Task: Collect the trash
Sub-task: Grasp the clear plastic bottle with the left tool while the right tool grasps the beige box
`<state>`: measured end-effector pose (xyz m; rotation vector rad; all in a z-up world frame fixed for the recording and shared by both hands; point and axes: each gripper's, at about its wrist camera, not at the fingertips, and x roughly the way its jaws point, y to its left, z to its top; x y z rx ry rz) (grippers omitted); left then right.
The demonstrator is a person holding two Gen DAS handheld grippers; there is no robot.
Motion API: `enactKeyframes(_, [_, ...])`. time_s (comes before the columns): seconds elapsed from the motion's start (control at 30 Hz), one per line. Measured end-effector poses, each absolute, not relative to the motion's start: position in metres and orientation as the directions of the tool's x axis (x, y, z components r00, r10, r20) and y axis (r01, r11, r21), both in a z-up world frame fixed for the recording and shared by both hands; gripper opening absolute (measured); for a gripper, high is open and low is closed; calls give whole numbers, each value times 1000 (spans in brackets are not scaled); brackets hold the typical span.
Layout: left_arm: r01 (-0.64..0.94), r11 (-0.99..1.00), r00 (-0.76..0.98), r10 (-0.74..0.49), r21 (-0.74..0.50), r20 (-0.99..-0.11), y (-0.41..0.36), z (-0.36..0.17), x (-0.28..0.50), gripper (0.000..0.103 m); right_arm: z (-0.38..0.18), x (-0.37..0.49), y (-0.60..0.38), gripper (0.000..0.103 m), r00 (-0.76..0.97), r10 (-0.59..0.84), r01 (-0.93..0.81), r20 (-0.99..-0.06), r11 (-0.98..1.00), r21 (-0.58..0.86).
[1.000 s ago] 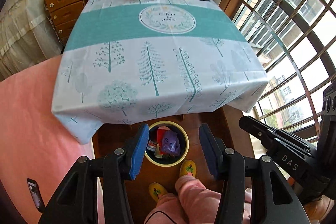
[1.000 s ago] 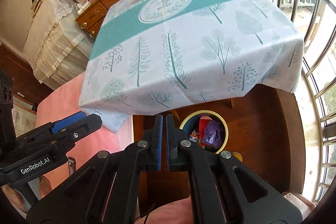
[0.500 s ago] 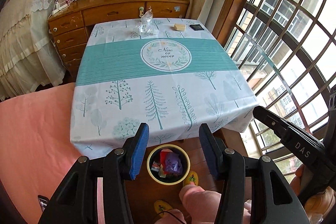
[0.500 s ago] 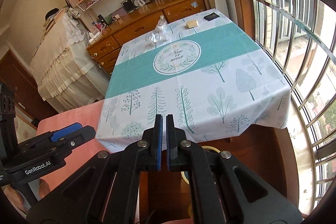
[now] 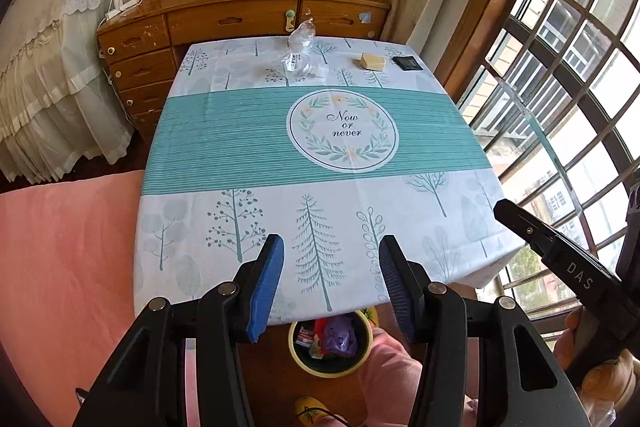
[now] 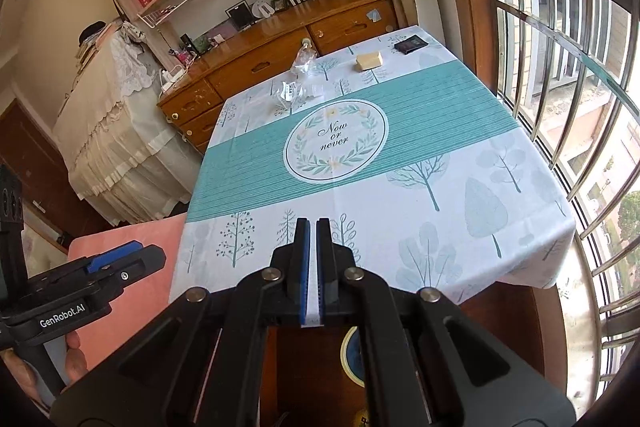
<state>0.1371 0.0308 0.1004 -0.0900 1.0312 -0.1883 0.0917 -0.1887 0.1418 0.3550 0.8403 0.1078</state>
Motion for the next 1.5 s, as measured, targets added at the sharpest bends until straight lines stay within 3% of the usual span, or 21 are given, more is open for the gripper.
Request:
enactKeyframes(0.4, [-139,957,413,-177,-254,-894,15,54,386,50,88,340,-254,1,537,341,-36,-771,923,383])
enactKeyframes(0.67, [-278,927,357,-143,-251,-923,15,-5,526,50,61,493,-290,2,508,336,-64,-793,933,354])
enactKeyframes(0.7, [-288,923,350,-146,-255,-925,16,-13,537,50,56,507,-292,10,506,335,-63,-795,933,353])
enactKeyframes(0.8, [-322,907,329,-163,-273,-930,18,-36,565,50,42,545,-296,62,513,327,-61,-794,936,346])
enactKeyframes(1.5, [-413,850,396,-154,-326,-905,35,-99,636,51,-49,665,-281,69,454,198,-8,-869,976,218])
